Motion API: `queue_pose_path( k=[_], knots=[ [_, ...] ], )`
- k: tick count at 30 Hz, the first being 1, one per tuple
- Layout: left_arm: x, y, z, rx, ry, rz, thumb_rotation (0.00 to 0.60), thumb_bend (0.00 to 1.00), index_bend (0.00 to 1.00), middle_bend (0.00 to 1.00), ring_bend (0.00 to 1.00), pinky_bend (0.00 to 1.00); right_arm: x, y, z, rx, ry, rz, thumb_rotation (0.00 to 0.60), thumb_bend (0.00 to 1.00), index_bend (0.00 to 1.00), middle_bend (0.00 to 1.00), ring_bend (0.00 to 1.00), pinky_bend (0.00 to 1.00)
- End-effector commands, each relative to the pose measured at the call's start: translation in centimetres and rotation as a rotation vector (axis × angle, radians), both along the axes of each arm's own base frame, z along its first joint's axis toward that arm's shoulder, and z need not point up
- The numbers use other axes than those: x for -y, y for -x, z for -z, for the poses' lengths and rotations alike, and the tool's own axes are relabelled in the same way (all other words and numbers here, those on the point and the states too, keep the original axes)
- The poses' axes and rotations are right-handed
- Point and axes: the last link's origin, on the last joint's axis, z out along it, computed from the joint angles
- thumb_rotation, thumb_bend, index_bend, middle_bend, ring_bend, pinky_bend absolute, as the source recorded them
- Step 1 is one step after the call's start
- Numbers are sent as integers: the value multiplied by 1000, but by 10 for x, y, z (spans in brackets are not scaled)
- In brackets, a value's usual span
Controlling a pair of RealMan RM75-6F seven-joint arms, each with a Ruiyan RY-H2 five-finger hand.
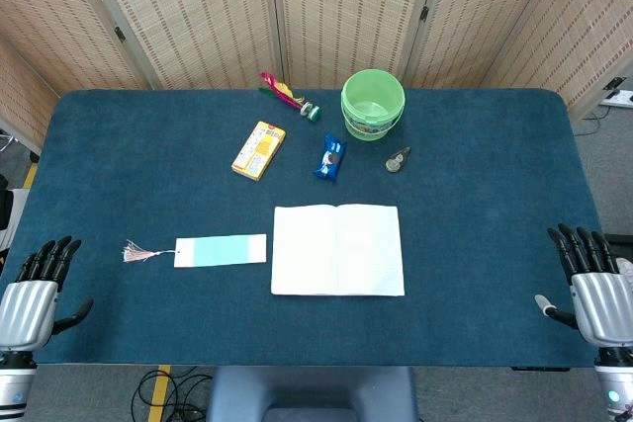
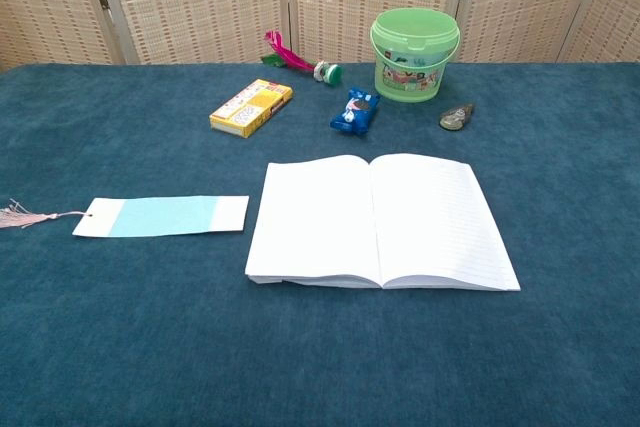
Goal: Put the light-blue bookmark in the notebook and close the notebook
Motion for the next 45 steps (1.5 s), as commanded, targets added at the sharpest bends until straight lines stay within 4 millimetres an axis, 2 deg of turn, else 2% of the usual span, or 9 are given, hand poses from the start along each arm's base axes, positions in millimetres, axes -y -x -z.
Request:
queue_pose_path(
  k=[1, 12, 18, 25, 30, 45],
  knots=[
    [0, 0, 1, -1, 10, -4, 600, 269, 91, 86, 80, 169, 0, 1, -1, -2, 2, 3, 600, 75, 0, 58, 7, 43],
    [-3, -5, -2, 11, 11, 13, 600, 269, 91, 87, 80, 169, -3, 1, -6, -5, 18, -5, 600, 74, 0, 58, 7, 42],
    [-17, -19, -2, 26, 49, 72, 600, 269, 116, 87, 80, 169, -3, -1, -8, -8, 20, -20, 600, 75, 0, 58, 7, 43],
    [-45, -42, 4, 37, 117, 167, 600, 269, 177, 86, 81, 169, -1, -6, -11, -18, 21, -41, 600, 74, 0, 58, 7, 43],
    [-68, -57, 19, 30, 203, 196, 600, 269, 240, 87, 80, 169, -1, -8, -12, -20, 19, -46, 600, 75, 0, 58, 7, 43],
    [-117, -105, 72, -13, 408, 190, 600, 269, 183, 86, 80, 168, -4, -8, -13, -29, 24, -40, 600, 74, 0, 58, 7, 43]
  ],
)
